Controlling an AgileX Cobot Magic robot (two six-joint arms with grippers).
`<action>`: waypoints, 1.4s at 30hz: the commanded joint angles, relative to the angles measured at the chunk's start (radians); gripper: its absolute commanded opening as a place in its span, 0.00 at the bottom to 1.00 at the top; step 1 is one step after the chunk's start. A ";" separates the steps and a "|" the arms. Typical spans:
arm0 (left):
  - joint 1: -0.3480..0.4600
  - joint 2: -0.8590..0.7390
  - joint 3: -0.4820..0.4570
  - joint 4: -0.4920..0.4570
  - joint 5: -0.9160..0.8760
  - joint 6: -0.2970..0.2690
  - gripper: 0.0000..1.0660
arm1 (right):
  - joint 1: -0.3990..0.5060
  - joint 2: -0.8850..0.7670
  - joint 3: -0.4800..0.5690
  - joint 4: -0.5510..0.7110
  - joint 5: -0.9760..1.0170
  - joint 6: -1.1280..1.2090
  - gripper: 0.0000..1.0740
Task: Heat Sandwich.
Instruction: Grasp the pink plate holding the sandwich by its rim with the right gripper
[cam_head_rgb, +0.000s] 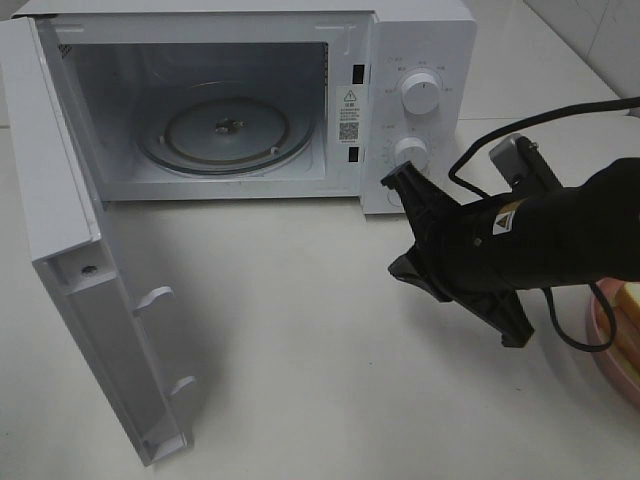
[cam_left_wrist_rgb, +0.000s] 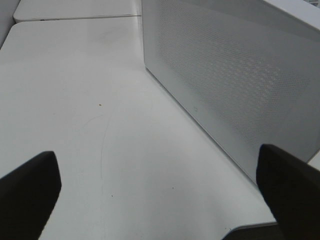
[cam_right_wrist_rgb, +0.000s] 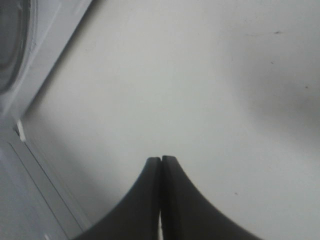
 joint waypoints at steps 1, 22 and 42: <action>0.003 -0.020 0.002 -0.007 -0.007 -0.005 0.94 | -0.001 -0.053 -0.001 -0.021 0.120 -0.160 0.01; 0.003 -0.020 0.002 -0.007 -0.007 -0.005 0.94 | -0.049 -0.160 -0.158 -0.231 0.859 -0.855 0.04; 0.003 -0.020 0.002 -0.007 -0.007 -0.005 0.94 | -0.117 -0.163 -0.158 -0.390 0.953 -0.920 0.96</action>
